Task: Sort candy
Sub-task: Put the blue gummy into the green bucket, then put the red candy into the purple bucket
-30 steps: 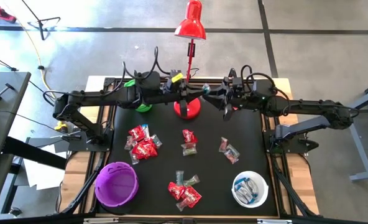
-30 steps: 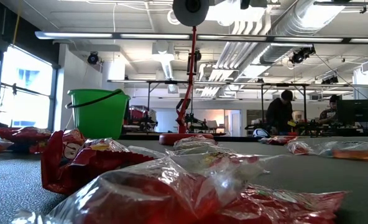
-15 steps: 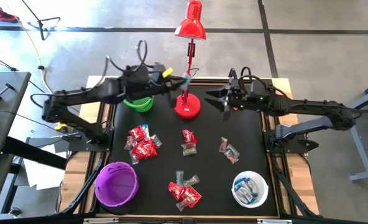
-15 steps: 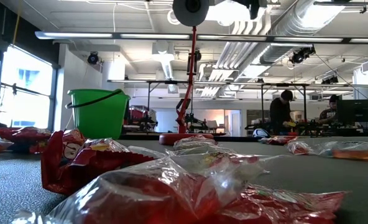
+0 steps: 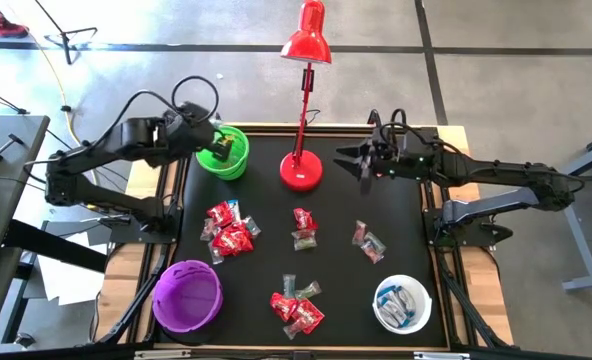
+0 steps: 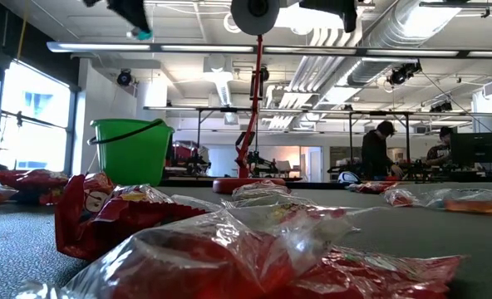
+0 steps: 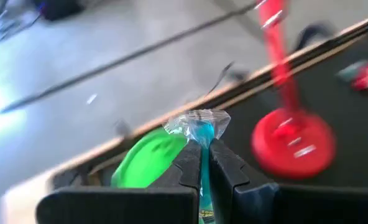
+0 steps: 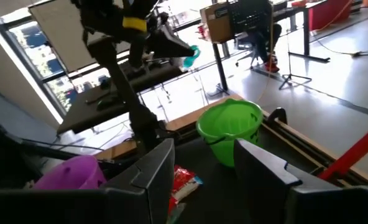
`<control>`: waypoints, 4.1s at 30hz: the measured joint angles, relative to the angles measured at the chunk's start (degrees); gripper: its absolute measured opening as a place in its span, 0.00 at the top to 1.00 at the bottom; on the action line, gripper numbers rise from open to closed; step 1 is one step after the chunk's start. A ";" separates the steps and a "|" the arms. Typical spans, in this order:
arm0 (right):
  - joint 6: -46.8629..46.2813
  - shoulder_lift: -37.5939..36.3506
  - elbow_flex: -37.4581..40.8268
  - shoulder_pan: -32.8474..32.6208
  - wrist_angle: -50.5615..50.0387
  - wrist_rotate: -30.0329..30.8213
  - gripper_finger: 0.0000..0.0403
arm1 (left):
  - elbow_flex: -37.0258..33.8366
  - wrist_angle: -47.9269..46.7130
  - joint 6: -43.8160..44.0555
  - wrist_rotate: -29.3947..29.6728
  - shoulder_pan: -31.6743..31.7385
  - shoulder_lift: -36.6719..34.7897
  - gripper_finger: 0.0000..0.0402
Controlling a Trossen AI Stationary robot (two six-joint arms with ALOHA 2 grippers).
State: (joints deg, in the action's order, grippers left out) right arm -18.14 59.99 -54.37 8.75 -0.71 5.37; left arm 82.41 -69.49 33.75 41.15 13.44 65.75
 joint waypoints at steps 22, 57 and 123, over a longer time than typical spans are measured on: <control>-12.96 0.02 0.00 1.79 -3.39 -1.53 0.60 | -0.07 -3.99 -24.39 -20.25 24.03 7.52 0.91; -7.89 15.63 0.00 18.86 -50.90 -3.76 0.60 | -0.07 30.05 -26.40 -55.98 15.03 11.17 0.82; -8.47 31.46 -3.28 41.01 -39.12 -4.93 0.60 | -0.07 30.38 -31.43 -55.30 20.39 6.19 0.82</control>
State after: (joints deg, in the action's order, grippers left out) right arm -26.61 91.44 -57.65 49.76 -39.83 0.44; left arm 82.35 -39.11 2.33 -14.15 33.83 71.94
